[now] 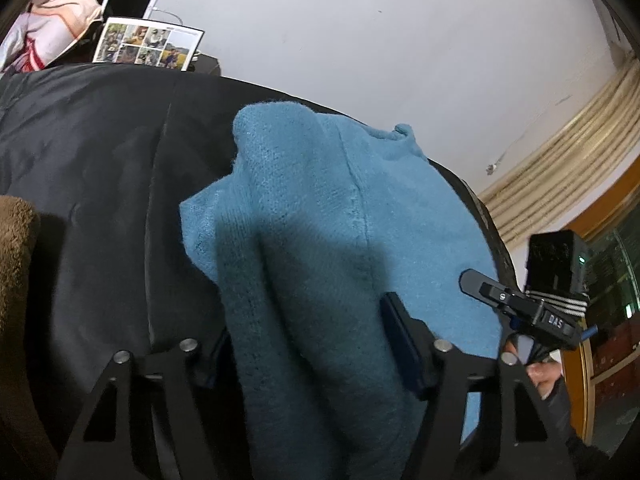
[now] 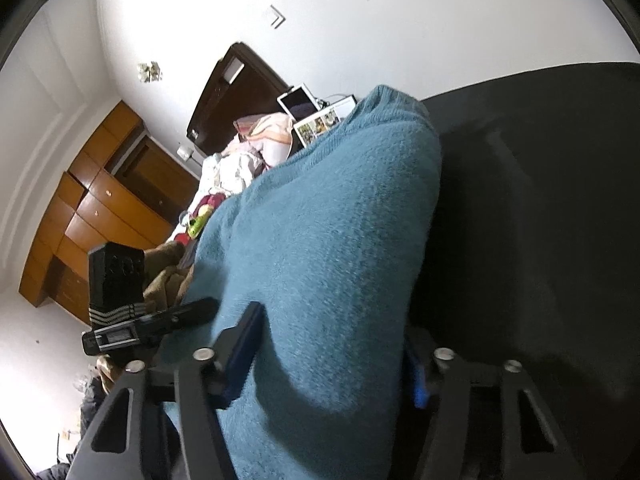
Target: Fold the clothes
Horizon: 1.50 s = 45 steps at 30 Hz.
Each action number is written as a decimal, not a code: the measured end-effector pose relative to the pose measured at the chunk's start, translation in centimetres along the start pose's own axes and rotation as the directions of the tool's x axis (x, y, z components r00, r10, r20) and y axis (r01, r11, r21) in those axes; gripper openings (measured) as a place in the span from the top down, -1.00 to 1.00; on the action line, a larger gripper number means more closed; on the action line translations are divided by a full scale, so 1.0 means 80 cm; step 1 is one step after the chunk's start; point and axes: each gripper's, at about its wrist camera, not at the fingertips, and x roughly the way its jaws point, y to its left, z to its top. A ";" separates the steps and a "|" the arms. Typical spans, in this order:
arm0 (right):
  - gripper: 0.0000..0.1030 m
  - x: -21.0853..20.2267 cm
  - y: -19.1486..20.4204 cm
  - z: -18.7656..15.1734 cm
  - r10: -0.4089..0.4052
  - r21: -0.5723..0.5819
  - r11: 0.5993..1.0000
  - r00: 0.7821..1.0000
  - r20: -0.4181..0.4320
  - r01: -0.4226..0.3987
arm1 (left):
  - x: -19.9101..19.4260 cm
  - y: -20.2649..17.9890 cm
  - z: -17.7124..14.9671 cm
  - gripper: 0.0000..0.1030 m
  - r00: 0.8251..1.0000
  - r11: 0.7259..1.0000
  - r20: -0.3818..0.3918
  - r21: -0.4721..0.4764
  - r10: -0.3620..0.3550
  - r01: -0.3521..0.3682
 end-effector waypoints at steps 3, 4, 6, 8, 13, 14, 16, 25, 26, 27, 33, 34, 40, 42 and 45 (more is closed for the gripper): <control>0.07 -0.008 0.005 0.000 -0.010 -0.011 1.000 1.000 0.024 0.010 | -0.002 -0.008 0.000 -0.14 1.000 1.000 0.005 -0.002 0.020 -0.020; 0.10 -0.011 0.007 0.001 -0.013 -0.015 1.000 0.999 0.032 0.014 | -0.003 -0.012 0.000 -0.06 1.000 1.000 0.007 0.001 0.030 -0.030; 0.13 -0.016 0.010 0.001 -0.020 -0.022 1.000 0.999 0.048 0.021 | -0.004 -0.020 0.001 0.03 0.999 0.999 0.008 -0.004 0.039 -0.039; 0.15 -0.024 0.013 0.001 -0.029 -0.031 0.999 0.997 0.065 0.031 | -0.001 -0.032 0.001 0.10 0.999 0.999 0.006 -0.001 0.045 -0.045; 0.16 -0.067 0.008 0.004 -0.069 -0.065 0.995 0.991 0.117 0.077 | 0.014 -0.075 0.003 0.17 0.999 0.999 -0.002 0.026 0.047 -0.047; 0.16 -0.075 0.007 0.004 -0.077 -0.072 0.994 0.989 0.128 0.087 | 0.019 -0.085 0.004 0.18 0.999 0.999 -0.004 0.032 0.043 -0.043; 0.16 -0.093 0.003 0.005 -0.092 -0.080 0.991 0.985 0.148 0.105 | 0.030 -0.110 0.006 0.18 0.999 0.998 -0.008 0.050 0.034 -0.033; 0.16 -0.205 -0.075 0.007 -0.189 -0.016 0.980 0.951 0.246 0.199 | 0.110 -0.235 0.023 0.19 0.999 0.993 -0.036 0.112 -0.026 0.030; 0.16 -0.218 -0.085 0.007 -0.200 -0.008 0.978 0.946 0.256 0.209 | 0.121 -0.250 0.025 0.19 0.999 0.992 -0.041 0.117 -0.035 0.039; 0.16 -0.231 -0.095 0.007 -0.212 0.001 0.976 0.940 0.266 0.219 | 0.133 -0.264 0.027 0.19 0.998 0.991 -0.045 0.122 -0.043 0.048; 0.16 -0.294 -0.161 0.006 -0.277 0.074 0.961 0.910 0.308 0.268 | 0.191 -0.331 0.039 0.20 0.995 0.987 -0.060 0.137 -0.077 0.085; 0.16 -0.303 -0.172 0.007 -0.286 0.087 0.958 0.905 0.314 0.273 | 0.200 -0.341 0.041 0.20 0.995 0.986 -0.059 0.139 -0.084 0.092; 0.16 -0.348 -0.227 0.014 -0.337 0.126 0.942 0.876 0.346 0.312 | 0.244 -0.398 0.046 0.21 0.995 0.976 -0.055 0.198 -0.083 0.092; 0.16 -0.355 -0.243 0.018 -0.351 0.128 0.936 0.870 0.345 0.327 | 0.259 -0.406 0.043 0.21 0.996 0.974 -0.064 0.210 -0.067 0.079; 0.16 -0.351 -0.264 0.019 -0.369 0.122 0.930 0.872 0.322 0.348 | 0.282 -0.408 0.037 0.21 0.996 0.973 -0.088 0.227 -0.031 0.050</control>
